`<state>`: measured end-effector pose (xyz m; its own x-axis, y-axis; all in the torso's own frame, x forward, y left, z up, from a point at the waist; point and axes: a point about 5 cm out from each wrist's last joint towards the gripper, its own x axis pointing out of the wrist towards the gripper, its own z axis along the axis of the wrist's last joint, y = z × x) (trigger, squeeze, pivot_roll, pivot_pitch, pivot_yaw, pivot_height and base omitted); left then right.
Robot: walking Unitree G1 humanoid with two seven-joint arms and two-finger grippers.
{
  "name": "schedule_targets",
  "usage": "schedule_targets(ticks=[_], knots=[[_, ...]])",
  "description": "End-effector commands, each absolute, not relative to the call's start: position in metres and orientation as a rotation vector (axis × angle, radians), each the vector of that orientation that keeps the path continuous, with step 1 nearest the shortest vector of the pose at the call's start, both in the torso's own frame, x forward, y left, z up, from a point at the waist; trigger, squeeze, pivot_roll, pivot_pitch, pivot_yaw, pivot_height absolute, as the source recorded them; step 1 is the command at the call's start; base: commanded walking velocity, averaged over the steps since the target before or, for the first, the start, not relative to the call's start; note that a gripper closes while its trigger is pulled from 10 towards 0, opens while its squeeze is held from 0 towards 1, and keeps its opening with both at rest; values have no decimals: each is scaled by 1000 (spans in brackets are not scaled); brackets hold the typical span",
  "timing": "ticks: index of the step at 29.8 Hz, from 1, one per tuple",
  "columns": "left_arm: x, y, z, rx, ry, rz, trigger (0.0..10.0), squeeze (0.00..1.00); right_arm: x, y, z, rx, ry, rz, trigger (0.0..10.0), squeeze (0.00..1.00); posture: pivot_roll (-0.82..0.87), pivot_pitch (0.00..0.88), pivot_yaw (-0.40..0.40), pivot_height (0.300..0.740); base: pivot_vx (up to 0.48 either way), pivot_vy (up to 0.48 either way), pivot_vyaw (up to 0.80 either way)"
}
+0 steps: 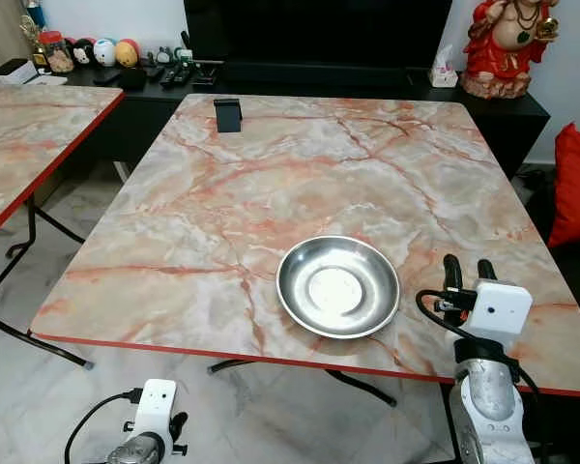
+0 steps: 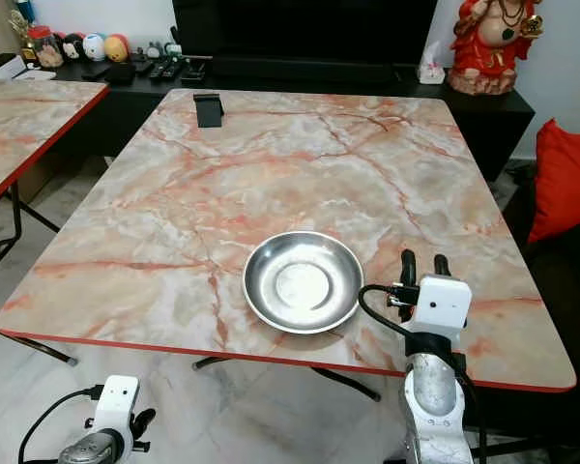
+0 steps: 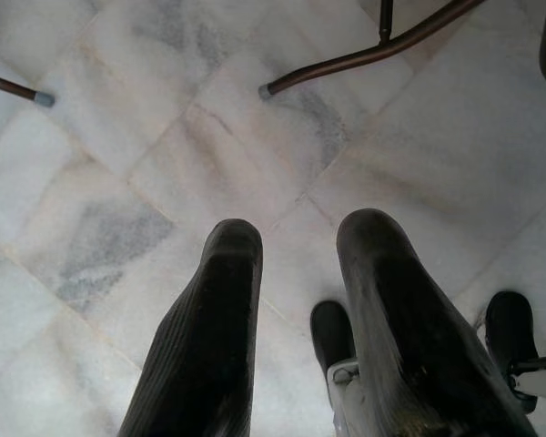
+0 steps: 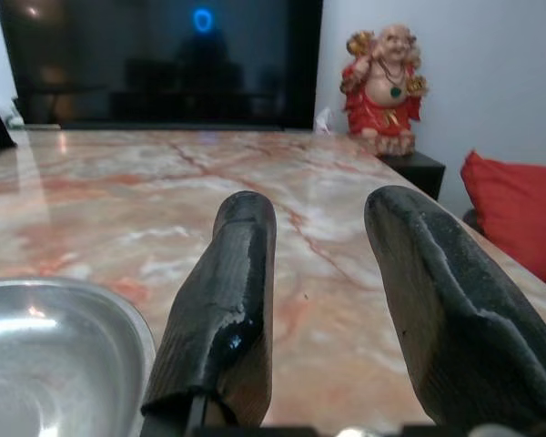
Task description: Setting the table
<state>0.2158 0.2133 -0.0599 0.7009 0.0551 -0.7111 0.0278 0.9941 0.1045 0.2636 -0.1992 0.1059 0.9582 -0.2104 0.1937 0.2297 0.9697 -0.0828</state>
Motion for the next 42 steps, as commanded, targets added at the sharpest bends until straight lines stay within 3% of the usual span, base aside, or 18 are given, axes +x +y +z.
schedule_targets(ticks=[1,6,16,42], knots=[[210,214,-63,88,810,30,10000,0,263,-202,103,-90,-186,-239,10000,0,-37,0,-8,740,0,0,0],[209,215,-64,82,817,36,10000,0,260,-202,102,-20,-197,-268,10000,0,-50,0,-4,740,0,53,0],[208,217,-64,83,825,41,10000,0,268,-197,105,51,-218,-266,10000,0,-41,0,0,740,0,416,0],[212,216,-63,63,814,58,10000,0,287,-183,122,24,-262,-200,10000,0,-12,0,-12,740,0,419,0]])
